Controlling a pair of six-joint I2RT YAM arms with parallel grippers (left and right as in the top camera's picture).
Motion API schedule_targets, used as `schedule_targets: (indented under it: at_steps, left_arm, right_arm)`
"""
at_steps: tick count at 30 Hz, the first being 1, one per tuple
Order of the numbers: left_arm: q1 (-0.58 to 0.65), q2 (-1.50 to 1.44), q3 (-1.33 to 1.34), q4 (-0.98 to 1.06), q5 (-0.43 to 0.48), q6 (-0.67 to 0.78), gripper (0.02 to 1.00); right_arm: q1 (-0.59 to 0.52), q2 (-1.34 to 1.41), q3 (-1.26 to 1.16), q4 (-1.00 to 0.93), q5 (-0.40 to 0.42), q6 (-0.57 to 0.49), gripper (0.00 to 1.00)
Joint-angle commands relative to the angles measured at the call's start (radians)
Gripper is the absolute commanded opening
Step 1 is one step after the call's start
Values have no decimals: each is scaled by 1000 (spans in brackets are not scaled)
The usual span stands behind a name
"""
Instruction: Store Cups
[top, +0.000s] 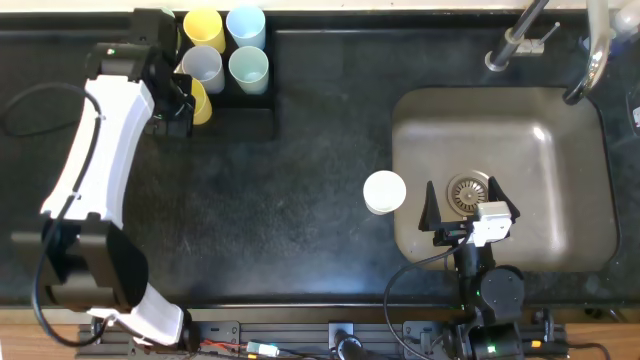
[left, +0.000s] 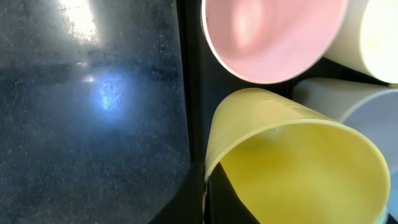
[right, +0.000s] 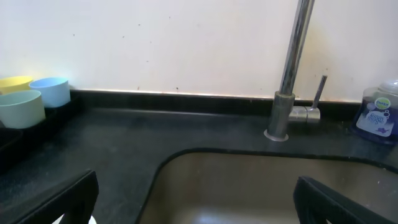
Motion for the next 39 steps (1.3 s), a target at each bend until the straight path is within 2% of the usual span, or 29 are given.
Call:
schedule_targets:
  at_steps: [1,12,33,35,39]
  left_arm:
    - [-10,37,-5,1,-1,-23,36]
    - [-10,110,-5,42,33,-22,36]
    - [-16,187,-5,76,16,-22,36]
    - [-16,187,-5,79,13,-22,66]
    - [-16,185,-5,78,13,-18,266]
  right_arm:
    - [-1,-6,-13,5,3,-3,996]
    - [-1,-6,-13,5,3,-3,998]
    - [-1,-6,-13,5,3,-3,998]
    - [-1,-6,-13,5,3,-3,998]
    - [-1,-6,-13,5,3,-3,996]
